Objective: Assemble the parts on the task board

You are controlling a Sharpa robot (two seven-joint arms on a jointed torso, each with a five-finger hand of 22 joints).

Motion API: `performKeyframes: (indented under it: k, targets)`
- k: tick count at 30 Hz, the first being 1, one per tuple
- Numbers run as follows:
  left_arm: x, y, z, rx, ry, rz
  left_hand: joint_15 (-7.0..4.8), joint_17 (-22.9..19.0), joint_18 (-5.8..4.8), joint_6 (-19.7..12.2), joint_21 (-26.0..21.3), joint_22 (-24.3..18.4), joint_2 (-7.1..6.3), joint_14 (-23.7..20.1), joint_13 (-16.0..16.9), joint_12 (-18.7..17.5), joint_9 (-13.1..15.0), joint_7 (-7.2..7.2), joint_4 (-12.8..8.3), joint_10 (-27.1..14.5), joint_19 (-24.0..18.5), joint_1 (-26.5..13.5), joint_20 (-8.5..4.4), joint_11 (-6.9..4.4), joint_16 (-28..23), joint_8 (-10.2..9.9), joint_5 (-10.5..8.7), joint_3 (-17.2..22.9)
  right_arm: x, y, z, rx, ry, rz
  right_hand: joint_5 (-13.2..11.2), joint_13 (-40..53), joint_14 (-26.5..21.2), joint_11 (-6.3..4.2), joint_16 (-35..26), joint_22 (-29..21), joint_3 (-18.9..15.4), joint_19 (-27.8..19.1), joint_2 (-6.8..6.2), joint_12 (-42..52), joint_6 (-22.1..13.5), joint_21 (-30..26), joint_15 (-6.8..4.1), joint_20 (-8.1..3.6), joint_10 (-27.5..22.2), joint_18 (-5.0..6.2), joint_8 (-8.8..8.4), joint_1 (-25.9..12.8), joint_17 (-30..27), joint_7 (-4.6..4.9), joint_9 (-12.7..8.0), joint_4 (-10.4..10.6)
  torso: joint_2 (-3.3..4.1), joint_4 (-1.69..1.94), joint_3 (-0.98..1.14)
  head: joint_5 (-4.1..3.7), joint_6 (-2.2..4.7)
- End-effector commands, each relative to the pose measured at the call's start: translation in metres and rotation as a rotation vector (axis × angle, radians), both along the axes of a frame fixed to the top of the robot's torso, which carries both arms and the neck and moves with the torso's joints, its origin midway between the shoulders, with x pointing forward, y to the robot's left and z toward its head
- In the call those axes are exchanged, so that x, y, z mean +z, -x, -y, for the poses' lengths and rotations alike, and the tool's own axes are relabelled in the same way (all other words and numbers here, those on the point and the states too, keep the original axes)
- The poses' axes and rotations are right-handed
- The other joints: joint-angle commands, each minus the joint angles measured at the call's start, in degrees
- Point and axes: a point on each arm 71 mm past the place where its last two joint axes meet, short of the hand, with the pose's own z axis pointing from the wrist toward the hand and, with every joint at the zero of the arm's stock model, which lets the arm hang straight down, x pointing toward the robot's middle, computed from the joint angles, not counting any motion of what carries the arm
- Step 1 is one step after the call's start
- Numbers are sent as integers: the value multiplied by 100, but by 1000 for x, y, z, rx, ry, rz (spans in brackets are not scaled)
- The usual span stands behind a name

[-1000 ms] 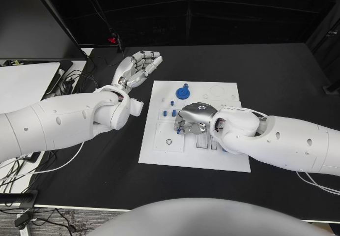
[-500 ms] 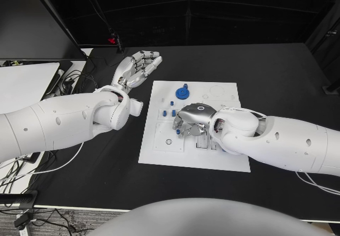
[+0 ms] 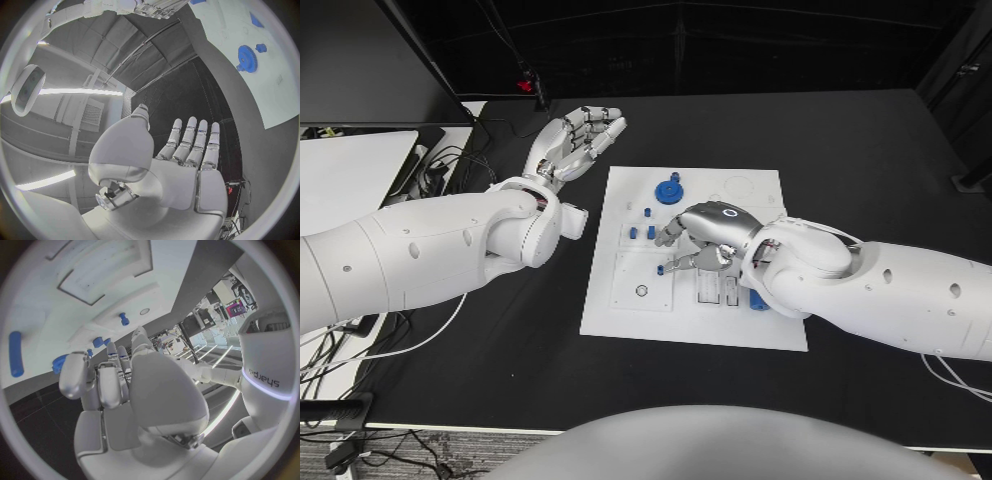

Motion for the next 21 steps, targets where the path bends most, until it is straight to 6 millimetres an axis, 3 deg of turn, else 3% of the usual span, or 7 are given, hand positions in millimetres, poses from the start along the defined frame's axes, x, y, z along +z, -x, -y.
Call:
performKeyframes:
  k: [1, 4, 6, 9, 11, 21]
  targets:
    - [9, 3, 1, -34, 38, 119, -7, -5, -104, -27, 36, -1, 54, -39, -6, 36, -5, 835, 5, -28, 33, 5, 13, -6, 28, 34, 22, -35, 17, -3, 18, -76, -254, -37, 20, 5, 118, 31, 11, 25, 62, 26, 11, 19, -63, 18, 74, 59, -117, 10, -4, -63, 52, 41, 8, -22, -8, 18, -4, -57, 28]
    - [9, 3, 0, -32, 37, 119, -7, -14, -103, -32, 36, -7, 65, -40, -10, 48, -9, 834, 3, -31, 33, 12, 13, -6, 38, 42, 25, -44, 30, -8, 38, -103, -300, -43, 26, 11, 135, 78, 46, 61, 130, 57, 43, 40, -218, 65, 120, 100, -288, 1, -11, -47, 136, 81, 2, -62, -12, 10, -6, -90, 35]
    - [9, 3, 0, -30, 36, 119, -7, -14, -103, -32, 36, -7, 65, -40, -10, 48, -9, 834, 3, -31, 33, 12, 13, -6, 38, 42, 25, -44, 36, -13, 51, -117, -300, -34, 35, 17, 149, 68, 75, 92, 159, 81, 72, 73, -223, 106, 117, 109, -313, -7, 5, -26, 203, 63, 9, -80, -18, -16, -9, -85, 28]
    - [9, 2, 0, -29, 35, 120, -7, -14, -103, -32, 36, -7, 65, -40, -10, 48, -9, 834, 3, -31, 33, 12, 13, -6, 38, 42, 25, -44, 39, -17, 67, -134, -262, -17, 37, 20, 157, 37, 92, 107, 174, 94, 81, 111, -215, 126, 95, 107, -346, -5, 24, -12, 236, 20, 18, -100, -13, -4, -11, -125, 53]
    - [8, 2, 0, -30, 36, 120, -7, -14, -103, -32, 36, -7, 65, -40, -10, 48, -9, 834, 3, -31, 33, 12, 13, -6, 38, 42, 25, -44, 39, -20, 76, -152, -219, -13, 33, 18, 158, 15, 97, 112, 169, 99, 63, 128, -220, 133, 70, 94, -392, -3, 28, -24, 243, -6, 19, -103, 1, 0, -1, -158, 92]
    - [8, 2, 0, -29, 35, 118, -7, -17, -103, -34, 36, -10, 67, -40, -11, 53, -11, 835, 3, -31, 33, 14, 13, -6, 42, 45, 26, -48, 31, -26, 89, -213, -72, -26, 26, 20, 155, -23, 96, 112, 145, 101, -3, 192, -298, 136, 25, 53, -489, 0, 11, -107, 236, -53, 12, -74, 2, 1, 7, -208, 127]
